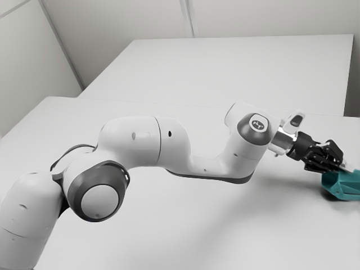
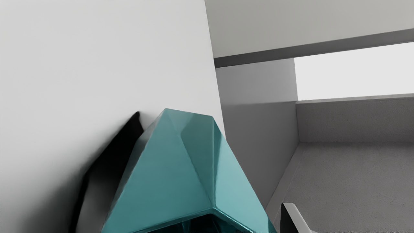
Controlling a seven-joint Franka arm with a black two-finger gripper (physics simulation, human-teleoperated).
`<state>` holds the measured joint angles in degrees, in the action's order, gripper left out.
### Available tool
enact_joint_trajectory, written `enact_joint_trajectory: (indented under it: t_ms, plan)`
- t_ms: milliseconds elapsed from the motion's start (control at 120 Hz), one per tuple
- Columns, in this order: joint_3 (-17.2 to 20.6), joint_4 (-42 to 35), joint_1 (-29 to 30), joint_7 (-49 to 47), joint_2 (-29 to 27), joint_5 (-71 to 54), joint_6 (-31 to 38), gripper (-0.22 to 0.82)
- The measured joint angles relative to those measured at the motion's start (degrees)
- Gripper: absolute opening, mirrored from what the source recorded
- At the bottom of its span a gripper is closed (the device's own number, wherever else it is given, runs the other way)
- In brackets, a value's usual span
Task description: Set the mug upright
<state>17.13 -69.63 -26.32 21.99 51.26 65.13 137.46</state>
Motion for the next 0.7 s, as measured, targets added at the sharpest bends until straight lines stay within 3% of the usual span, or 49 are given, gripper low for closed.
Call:
enact_joint_trajectory:
  t_ms: [433,567,700]
  plan:
    - [-0.5,-0.3,0.3,2.3,-2.1,-2.0,0.5,-0.17]
    - [-0.9,-3.4,1.5,1.7,-6.4,-7.6,0.4,-0.17]
    - [-3.9,-13.8,2.6,0.0,-16.2,-15.1,0.3,-0.18]
